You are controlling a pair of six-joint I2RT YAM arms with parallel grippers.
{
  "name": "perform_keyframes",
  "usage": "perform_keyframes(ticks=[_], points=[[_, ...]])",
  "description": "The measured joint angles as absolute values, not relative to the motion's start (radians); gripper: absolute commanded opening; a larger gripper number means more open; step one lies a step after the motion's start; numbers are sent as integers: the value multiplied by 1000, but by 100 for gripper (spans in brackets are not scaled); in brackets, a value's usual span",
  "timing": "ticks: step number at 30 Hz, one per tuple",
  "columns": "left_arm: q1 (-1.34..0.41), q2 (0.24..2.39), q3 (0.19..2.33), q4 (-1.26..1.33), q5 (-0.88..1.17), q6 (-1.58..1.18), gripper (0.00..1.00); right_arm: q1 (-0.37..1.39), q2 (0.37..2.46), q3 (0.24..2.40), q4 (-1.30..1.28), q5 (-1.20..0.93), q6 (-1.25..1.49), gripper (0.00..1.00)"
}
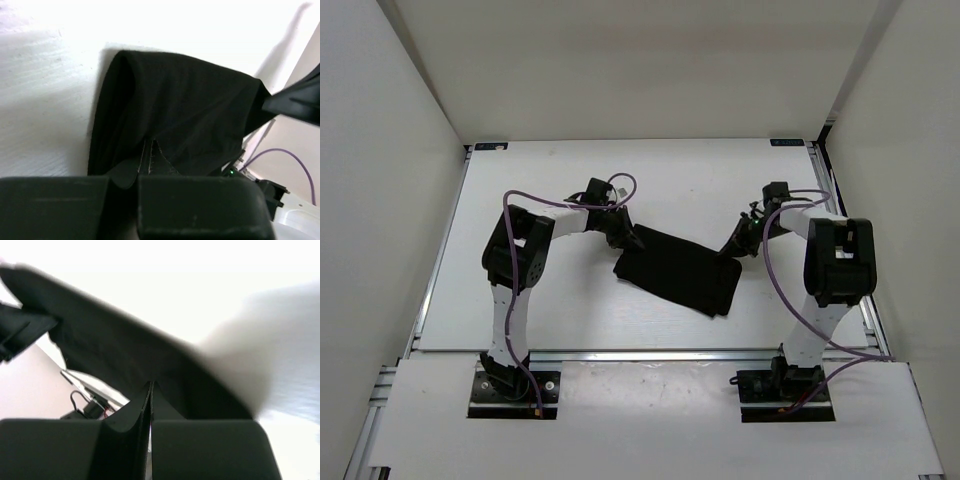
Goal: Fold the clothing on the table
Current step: Fold the skirt
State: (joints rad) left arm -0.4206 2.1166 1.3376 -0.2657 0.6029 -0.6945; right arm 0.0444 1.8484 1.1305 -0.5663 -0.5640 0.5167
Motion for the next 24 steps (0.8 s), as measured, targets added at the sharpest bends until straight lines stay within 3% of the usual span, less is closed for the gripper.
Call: perform_keyframes(ticks=[8, 20, 24], points=[[-416, 2111, 1336, -276, 572, -672, 0, -52, 1939, 1173, -628, -502, 483, 0], [-296, 2009, 1199, -271, 553, -642, 0, -58, 1946, 1211, -734, -365, 440, 0], [-260, 1976, 1161, -277, 537, -628, 0, -65, 1914, 1233, -766, -271, 425, 12]])
